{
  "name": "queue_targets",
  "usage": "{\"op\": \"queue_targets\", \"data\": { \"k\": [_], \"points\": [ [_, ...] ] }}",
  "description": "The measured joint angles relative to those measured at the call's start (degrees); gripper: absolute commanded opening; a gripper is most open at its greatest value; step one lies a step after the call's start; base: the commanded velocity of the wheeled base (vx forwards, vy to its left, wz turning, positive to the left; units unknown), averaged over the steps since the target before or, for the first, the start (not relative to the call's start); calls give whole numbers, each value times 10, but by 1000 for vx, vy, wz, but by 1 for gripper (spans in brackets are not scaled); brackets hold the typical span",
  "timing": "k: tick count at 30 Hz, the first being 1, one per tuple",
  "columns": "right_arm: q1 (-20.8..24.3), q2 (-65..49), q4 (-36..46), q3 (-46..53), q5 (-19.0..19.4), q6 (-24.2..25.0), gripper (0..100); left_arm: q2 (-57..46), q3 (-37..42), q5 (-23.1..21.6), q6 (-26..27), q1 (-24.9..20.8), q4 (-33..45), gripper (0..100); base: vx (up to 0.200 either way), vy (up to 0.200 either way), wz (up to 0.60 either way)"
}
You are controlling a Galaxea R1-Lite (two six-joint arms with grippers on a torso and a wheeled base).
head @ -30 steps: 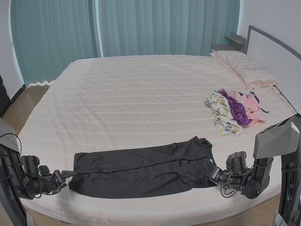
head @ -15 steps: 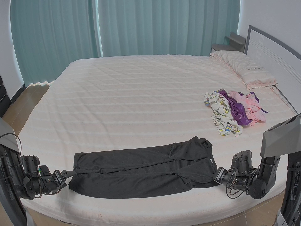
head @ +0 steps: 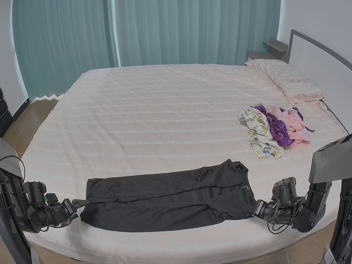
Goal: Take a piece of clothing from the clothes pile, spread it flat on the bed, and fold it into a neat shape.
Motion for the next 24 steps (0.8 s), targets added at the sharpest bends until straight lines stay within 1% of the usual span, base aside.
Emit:
{"op": "queue_targets", "data": {
  "k": [5,8,10,13,15,19,24],
  "points": [
    [-3,3,1,-3,1,-11,100,-2,4,3,4,0,0,100,0,0,0],
    [-7,3,0,-3,0,-18,100,-3,9,5,19,-1,-1,100,0,0,0],
    [-11,1,0,-3,-2,-24,100,-4,13,8,36,-2,-1,100,0,0,0],
    [-20,-3,0,-2,-4,-38,100,-4,21,11,78,-6,-1,100,0,0,0],
    [-31,-6,0,-1,-5,-49,100,-4,24,13,87,-12,-1,100,0,0,0],
    [-48,-11,-2,-1,-6,-59,100,-2,26,39,88,-37,-5,100,0,0,0],
    [-54,-12,-4,-1,-6,-61,100,6,24,71,84,-64,-8,100,0,0,0]
  ]
}}
